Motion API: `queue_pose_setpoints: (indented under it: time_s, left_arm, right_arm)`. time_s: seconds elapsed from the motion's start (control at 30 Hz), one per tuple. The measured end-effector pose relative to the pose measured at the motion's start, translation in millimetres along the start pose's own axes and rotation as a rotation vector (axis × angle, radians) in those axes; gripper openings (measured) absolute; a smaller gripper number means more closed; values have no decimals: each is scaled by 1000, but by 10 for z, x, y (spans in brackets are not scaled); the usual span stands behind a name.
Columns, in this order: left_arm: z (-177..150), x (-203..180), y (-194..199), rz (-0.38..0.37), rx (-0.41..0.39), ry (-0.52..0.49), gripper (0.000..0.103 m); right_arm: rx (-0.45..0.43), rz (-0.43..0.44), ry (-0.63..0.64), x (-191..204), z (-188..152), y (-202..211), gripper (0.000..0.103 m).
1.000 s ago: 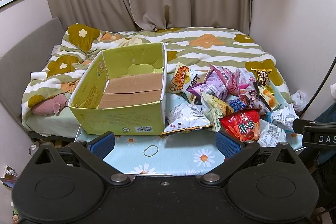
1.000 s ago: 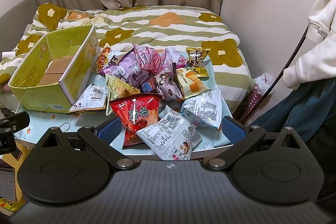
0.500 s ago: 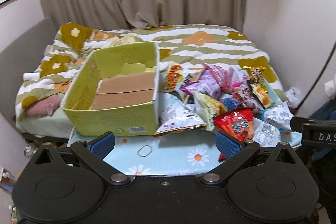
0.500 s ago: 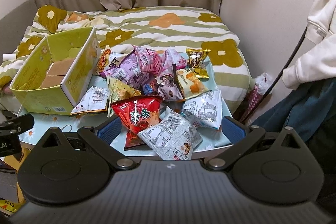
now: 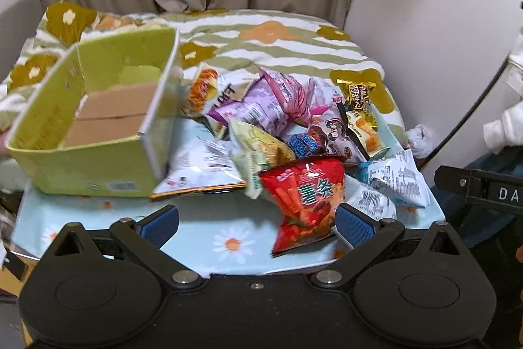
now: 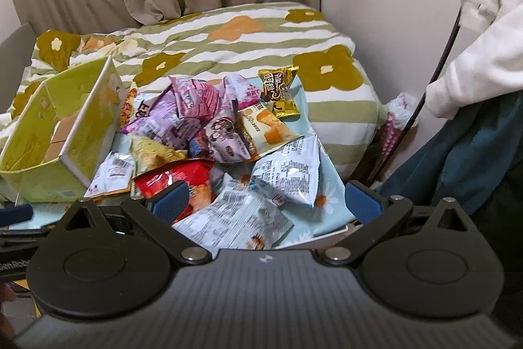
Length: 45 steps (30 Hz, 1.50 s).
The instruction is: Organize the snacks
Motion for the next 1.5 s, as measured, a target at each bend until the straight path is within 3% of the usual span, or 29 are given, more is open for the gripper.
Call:
queue_pose_setpoints:
  time_s: [0.43,0.83,1.17,1.5]
  left_arm:
    - [-25,-339,-942,52,109,119,103]
    - [-61,-470,-1391,81,190,120,103]
    - [-52,-478,-1566,95,213,92,81]
    - [-60,-554,-1568,96,202,21,71]
  right_arm:
    - [103,116,-5,-367,16,-990,103]
    - [195,174,-6,-454,61,-1551,103]
    - [266,239,-35,-442,5,-1825,103]
    - [314,278,-68,-420,-30,-1900,103]
Point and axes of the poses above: each gripper's, at about its wrist camera, not at the fingertips, and y roughly against the way its jaws point, x to its left, z to its top, the point moved 5 cm from there along -y, roughly the way its jaws point, and after that the axes turned 13 degrees about y, right-handed, at the moved point
